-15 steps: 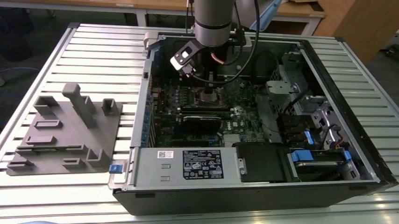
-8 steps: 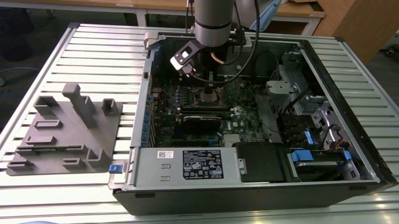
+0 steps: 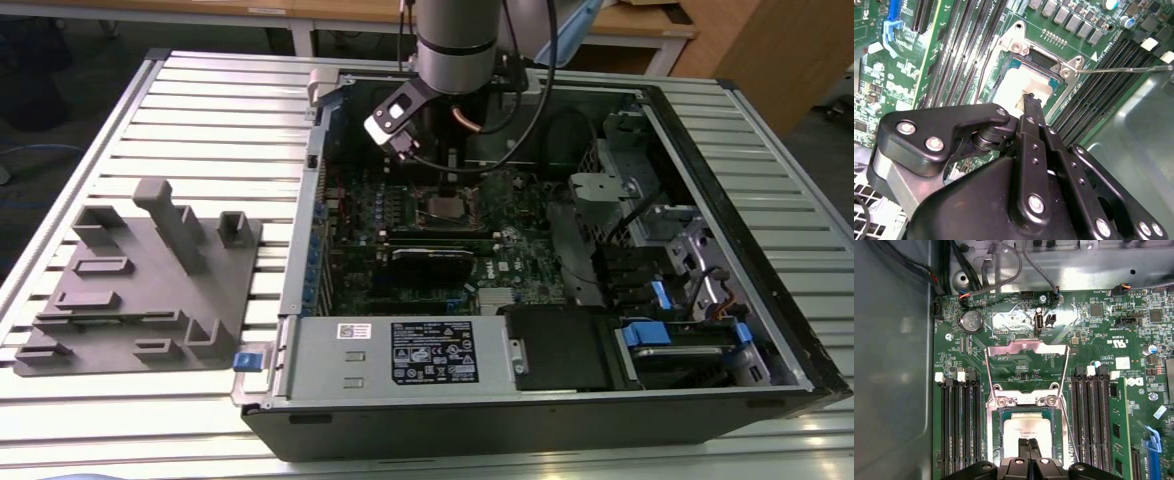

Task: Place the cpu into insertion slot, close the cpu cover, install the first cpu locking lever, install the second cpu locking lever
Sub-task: 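Close the cpu cover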

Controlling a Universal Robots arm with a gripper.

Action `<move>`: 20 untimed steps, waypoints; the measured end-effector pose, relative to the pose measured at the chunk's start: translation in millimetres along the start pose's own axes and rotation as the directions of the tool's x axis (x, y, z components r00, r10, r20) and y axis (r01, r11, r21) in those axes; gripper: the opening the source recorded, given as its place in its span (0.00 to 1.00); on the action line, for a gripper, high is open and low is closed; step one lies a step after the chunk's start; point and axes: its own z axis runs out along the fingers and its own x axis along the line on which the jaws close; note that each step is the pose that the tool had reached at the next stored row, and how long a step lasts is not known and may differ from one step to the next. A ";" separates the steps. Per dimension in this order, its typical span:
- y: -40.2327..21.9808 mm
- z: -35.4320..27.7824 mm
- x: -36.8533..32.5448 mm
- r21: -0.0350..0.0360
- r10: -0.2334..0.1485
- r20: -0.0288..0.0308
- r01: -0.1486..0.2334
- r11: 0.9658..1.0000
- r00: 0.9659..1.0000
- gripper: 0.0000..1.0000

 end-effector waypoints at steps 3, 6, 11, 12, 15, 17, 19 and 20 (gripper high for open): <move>0.2 -2.7 0.0 0.000 0.000 0.000 0.000 1.000 1.000 0.11; 0.2 -2.7 0.0 0.000 0.000 0.000 0.000 1.000 1.000 0.11; 0.2 -2.9 0.0 0.000 0.000 0.000 0.000 1.000 1.000 0.11; 0.2 -3.3 0.0 0.000 0.000 0.000 0.000 1.000 1.000 0.11; 0.3 -3.8 0.1 0.000 0.000 0.000 0.000 1.000 1.000 0.11; 0.7 -4.9 0.1 0.000 0.000 0.000 0.000 1.000 1.000 0.11; 0.8 -6.1 0.1 0.000 0.000 0.000 0.000 1.000 1.000 0.11; 0.8 -6.1 0.1 0.000 0.000 0.000 0.000 1.000 1.000 0.11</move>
